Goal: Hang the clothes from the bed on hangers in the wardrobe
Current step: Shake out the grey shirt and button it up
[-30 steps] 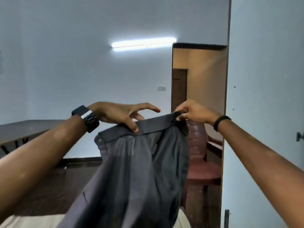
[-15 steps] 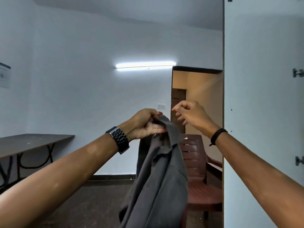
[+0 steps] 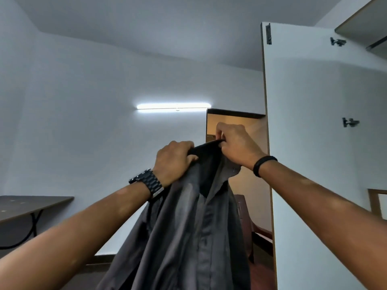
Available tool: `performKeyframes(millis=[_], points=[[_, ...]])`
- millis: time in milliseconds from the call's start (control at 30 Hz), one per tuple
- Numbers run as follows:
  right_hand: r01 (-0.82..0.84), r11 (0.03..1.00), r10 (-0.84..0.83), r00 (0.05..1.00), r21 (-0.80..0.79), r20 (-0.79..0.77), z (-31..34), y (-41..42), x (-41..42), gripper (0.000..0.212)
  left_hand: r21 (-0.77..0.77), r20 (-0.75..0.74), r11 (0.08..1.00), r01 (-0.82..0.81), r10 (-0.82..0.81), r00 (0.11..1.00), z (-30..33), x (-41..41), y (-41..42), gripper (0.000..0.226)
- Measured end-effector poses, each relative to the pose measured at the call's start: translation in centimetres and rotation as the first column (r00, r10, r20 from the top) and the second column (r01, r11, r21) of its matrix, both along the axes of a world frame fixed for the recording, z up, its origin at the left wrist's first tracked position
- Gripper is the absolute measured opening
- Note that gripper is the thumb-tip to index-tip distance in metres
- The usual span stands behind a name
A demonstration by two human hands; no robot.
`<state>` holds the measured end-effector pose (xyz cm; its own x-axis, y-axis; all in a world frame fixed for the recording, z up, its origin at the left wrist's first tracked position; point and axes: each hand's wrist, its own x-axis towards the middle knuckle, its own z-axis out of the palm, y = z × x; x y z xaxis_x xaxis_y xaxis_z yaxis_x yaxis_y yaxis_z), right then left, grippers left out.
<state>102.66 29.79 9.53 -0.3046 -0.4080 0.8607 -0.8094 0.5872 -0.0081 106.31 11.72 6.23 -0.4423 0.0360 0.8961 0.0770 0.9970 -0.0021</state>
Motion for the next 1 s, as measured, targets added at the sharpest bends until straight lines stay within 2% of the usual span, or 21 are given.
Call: performKeyframes(millis=[67, 133, 167, 233, 267, 300, 367, 433, 467, 533, 667, 767, 833, 900, 1000], points=[[0.051, 0.998, -0.053, 0.997, -0.033, -0.054, 0.8, 0.4, -0.2, 0.019, 0.02, -0.073, 0.984, -0.178, 0.179, 0.981, -0.4, -0.3, -0.9, 0.027], [0.121, 0.992, -0.123, 0.985, -0.025, -0.121, 1.2, 0.5, -0.5, 0.019, 0.033, -0.02, 0.976, -0.215, 0.215, 0.976, -1.2, -0.7, -1.8, 0.027], [0.148, 0.989, -0.15, 0.978, -0.024, -0.144, 1.3, 0.5, -0.7, 0.019, 0.045, 0.028, 0.983, -0.178, 0.177, 0.984, -1.7, -1.0, -2.2, 0.026], [0.184, 0.983, -0.186, 0.968, -0.027, -0.168, 1.7, 0.8, -1.1, 0.016, 0.098, 0.112, 0.995, -0.007, -0.004, 0.994, -2.9, -1.3, -2.9, 0.029], [0.205, 0.979, -0.201, 0.961, 0.001, -0.187, 1.8, 1.0, -1.3, 0.016, 0.102, 0.106, 0.992, 0.081, -0.091, 0.99, -3.4, -1.4, -3.4, 0.033], [0.239, 0.969, -0.218, 0.948, 0.067, -0.231, 1.9, 1.3, -1.4, 0.016, 0.045, 0.073, 0.99, 0.132, -0.135, 0.988, -3.7, -1.4, -3.9, 0.034], [0.332, 0.909, -0.219, 0.894, 0.25, -0.39, 2.0, 2.1, -1.7, 0.016, -0.18, 0.034, 0.977, 0.114, -0.109, 0.993, -4.0, -1.0, -5.2, 0.03], [0.417, 0.828, -0.174, 0.827, 0.375, -0.535, 2.1, 2.7, -2.1, 0.013, -0.347, 0.105, 0.935, 0.081, -0.047, 0.993, -3.9, -0.9, -6.8, 0.019], [0.453, 0.795, -0.16, 0.798, 0.403, -0.582, 2.1, 2.9, -2.3, 0.011, -0.377, 0.147, 0.923, 0.073, -0.018, 0.989, -3.9, -1.0, -7.6, 0.017], [0.504, 0.761, -0.18, 0.769, 0.408, -0.614, 2.1, 2.8, -2.8, 0.016, -0.297, 0.214, 0.95, 0.098, -0.034, 0.976, -3.6, -1.5, -8.6, 0.023], [0.56, 0.775, -0.387, 0.788, 0.293, -0.479, 2.2, 2.0, -3.1, 0.024, 0.033, 0.287, 0.99, 0.137, -0.14, 0.948, -2.1, -1.9, -7.7, 0.031], [0.517, 0.823, -0.466, 0.851, 0.234, -0.241, 2.5, 1.5, -2.8, 0.022, 0.18, 0.467, 0.978, 0.107, -0.18, 0.866, -0.5, -1.7, -6.1, 0.031], [0.454, 0.862, -0.455, 0.889, 0.224, -0.051, 2.7, 1.1, -2.7, 0.021, 0.35, 0.53, 0.931, 0.103, -0.288, 0.798, 0.5, -1.5, -4.9, 0.024], [0.396, 0.902, -0.417, 0.903, 0.173, 0.106, 2.9, 0.9, -2.5, 0.014, 0.507, 0.515, 0.858, 0.082, -0.379, 0.769, 1.8, -0.9, -3.9, 0.015], [0.244, 0.97, -0.232, 0.909, 0.008, 0.347, 3.6, 0.8, -2.6, 0.015, 0.645, 0.452, 0.757, 0.103, -0.487, 0.748, 4.1, -0.1, -2.9, 0.014]])
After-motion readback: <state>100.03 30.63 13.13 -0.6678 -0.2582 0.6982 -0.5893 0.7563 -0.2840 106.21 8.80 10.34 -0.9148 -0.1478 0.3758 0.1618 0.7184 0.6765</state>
